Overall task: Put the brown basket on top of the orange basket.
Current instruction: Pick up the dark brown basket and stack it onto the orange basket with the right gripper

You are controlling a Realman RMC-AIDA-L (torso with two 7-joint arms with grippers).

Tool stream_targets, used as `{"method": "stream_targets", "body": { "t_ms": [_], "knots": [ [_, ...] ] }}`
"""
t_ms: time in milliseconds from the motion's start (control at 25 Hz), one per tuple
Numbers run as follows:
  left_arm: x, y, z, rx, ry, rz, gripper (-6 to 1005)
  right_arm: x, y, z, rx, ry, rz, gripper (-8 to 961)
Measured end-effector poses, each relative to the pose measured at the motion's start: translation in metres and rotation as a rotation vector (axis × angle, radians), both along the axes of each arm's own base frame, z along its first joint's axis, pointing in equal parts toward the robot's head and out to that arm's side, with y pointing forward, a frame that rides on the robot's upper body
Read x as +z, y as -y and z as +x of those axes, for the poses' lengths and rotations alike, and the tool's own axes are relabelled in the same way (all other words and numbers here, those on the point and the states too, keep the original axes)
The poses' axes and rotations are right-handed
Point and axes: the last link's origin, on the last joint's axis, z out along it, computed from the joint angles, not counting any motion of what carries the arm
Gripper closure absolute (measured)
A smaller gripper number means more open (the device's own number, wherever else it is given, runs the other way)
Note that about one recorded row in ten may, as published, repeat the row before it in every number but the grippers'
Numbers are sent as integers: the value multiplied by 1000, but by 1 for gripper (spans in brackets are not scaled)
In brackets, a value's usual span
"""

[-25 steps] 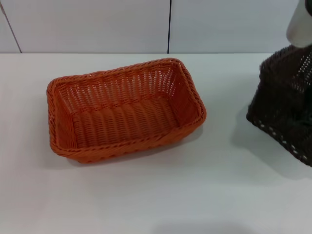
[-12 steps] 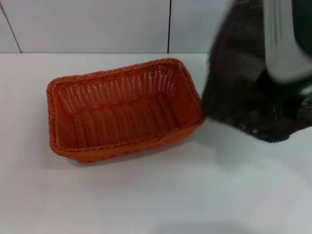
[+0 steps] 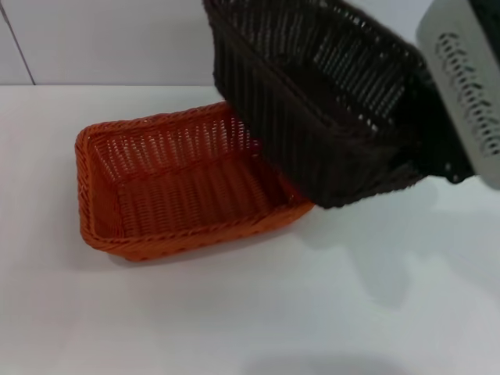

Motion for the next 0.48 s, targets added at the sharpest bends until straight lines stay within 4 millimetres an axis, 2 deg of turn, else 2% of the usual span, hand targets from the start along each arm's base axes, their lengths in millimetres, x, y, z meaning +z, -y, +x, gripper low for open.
{"method": "stream_targets", "body": {
  "t_ms": [120,160,480],
  "knots": [
    [0,0,0,-6,17,3,224,10,-8,0,68,-7,-17,800],
    [0,-2,1,-11,20,3,224,14,-12,-1,140,-28,-50,800],
    [2,-4,5,-27,19,14,224,14,-24,3,310,-55,-106,800]
  ]
}}
